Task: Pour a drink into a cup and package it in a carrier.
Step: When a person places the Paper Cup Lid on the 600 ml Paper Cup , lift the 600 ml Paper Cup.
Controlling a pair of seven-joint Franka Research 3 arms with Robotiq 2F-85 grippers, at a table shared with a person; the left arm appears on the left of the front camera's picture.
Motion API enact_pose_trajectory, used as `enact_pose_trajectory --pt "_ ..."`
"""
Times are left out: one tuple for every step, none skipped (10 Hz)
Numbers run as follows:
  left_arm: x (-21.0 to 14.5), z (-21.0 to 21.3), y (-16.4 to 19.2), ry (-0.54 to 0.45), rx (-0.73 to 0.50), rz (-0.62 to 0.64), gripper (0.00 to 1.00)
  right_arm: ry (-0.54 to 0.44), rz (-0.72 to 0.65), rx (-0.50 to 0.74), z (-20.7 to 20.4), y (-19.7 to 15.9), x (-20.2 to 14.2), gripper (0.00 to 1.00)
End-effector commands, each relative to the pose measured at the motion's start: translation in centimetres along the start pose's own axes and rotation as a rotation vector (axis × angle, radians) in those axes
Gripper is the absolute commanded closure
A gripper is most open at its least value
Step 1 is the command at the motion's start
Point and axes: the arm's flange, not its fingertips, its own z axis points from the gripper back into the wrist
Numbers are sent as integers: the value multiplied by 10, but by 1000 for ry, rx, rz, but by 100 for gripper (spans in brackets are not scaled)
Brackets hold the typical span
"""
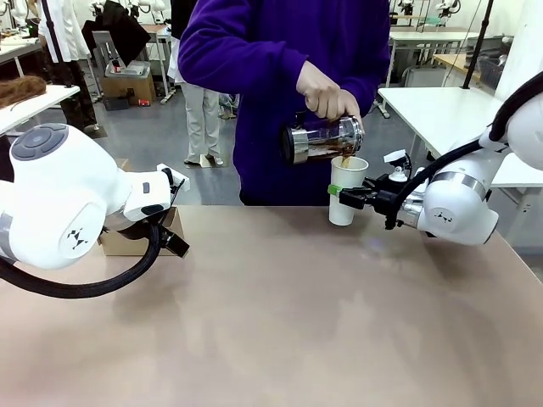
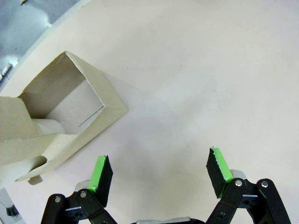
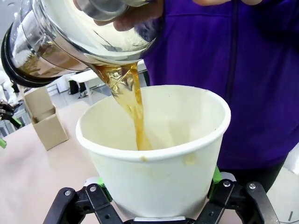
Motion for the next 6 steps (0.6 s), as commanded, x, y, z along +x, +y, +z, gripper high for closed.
enact_pose_trajectory --pt "0 0 0 -1 -2 0 0 -16 -15 -10 -1 4 0 12" --pt "0 0 0 -1 -2 0 0 -16 -15 -10 -1 4 0 12" --pt "0 0 0 -1 -2 0 0 -16 -15 -10 -1 4 0 12" --pt "0 0 0 -1 -2 0 0 -16 -15 -10 -1 4 0 12" --pt "0 0 0 -1 -2 0 0 -16 -15 -10 -1 4 0 12" --pt "0 0 0 -1 -2 0 0 -16 -15 -10 -1 4 0 12"
